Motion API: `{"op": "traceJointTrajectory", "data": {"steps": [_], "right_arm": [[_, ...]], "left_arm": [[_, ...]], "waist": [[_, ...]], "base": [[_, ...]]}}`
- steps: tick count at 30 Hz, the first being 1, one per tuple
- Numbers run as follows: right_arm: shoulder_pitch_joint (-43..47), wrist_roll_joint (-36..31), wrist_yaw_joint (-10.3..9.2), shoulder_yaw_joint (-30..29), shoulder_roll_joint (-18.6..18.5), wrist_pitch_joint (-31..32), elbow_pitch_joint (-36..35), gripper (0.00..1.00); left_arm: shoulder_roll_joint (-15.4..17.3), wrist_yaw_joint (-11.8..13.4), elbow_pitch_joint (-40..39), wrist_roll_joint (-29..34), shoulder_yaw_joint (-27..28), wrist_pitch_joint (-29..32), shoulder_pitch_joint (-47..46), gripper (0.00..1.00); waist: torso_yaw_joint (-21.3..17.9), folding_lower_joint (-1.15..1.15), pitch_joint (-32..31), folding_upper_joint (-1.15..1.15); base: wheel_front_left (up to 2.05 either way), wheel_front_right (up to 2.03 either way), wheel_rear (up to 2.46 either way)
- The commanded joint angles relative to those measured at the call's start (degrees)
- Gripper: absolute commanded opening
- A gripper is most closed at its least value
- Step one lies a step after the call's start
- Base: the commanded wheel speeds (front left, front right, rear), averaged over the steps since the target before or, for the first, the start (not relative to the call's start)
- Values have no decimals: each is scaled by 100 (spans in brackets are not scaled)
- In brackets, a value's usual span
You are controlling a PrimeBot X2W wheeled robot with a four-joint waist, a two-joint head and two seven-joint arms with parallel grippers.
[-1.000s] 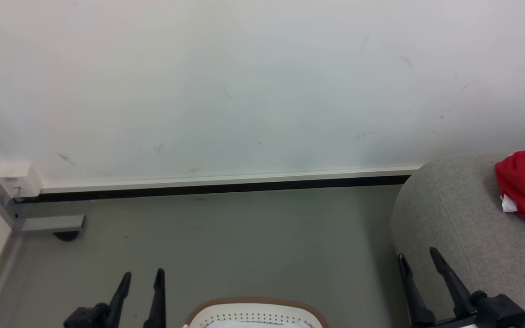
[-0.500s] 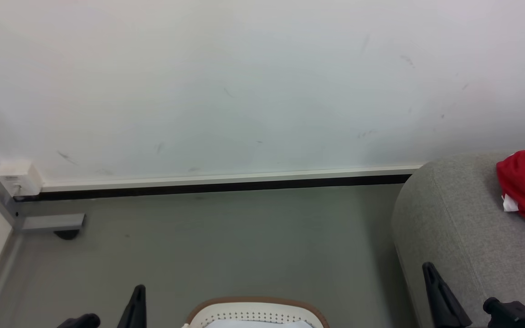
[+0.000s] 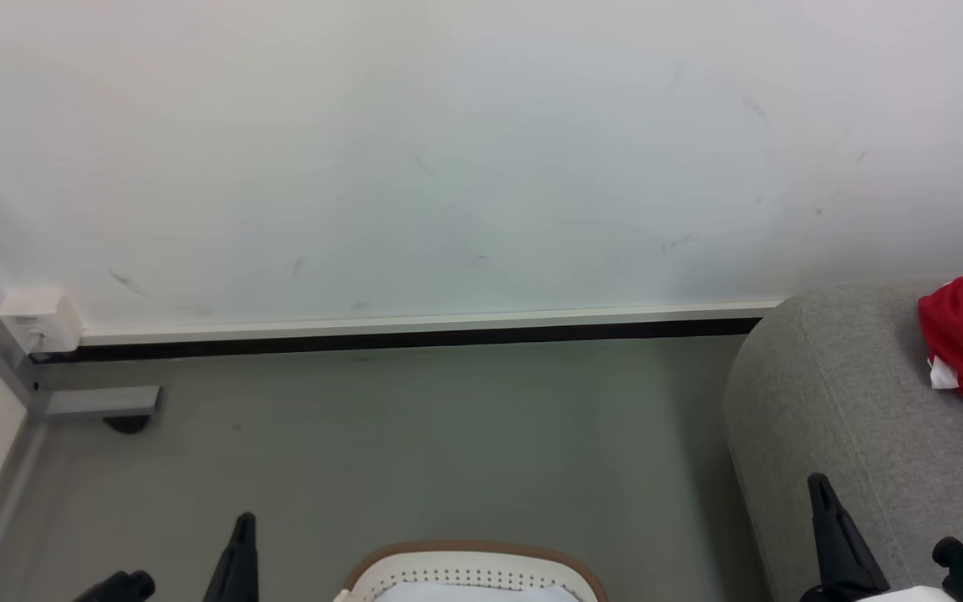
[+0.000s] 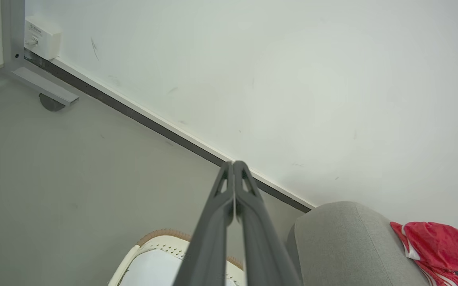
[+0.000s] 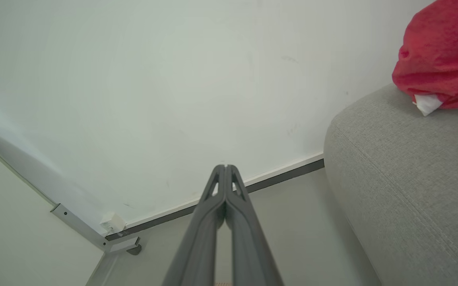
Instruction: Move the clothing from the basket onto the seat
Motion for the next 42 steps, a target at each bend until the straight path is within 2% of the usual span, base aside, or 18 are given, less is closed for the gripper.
{"op": "traceJointTrajectory", "data": {"steps": [1, 22, 42], "right_arm": [[-155, 173, -3, -58, -11, 37, -72, 0], [-246, 1717, -5, -390, 2, 432, -57, 0], [-329, 2901, -7, -655, 22, 755, -43, 0]], "left_arm": [[28, -18, -95, -169, 50, 33, -163, 0], [37, -69, -198, -1770, 228, 473, -276, 0], [45, -104, -268, -2984, 367, 819, -365, 0]], "waist": [[3, 0, 2, 0], [76, 0, 59, 0], [145, 0, 112, 0]], "base": [[0, 0, 0], [0, 0, 0], [0, 0, 0]]}}
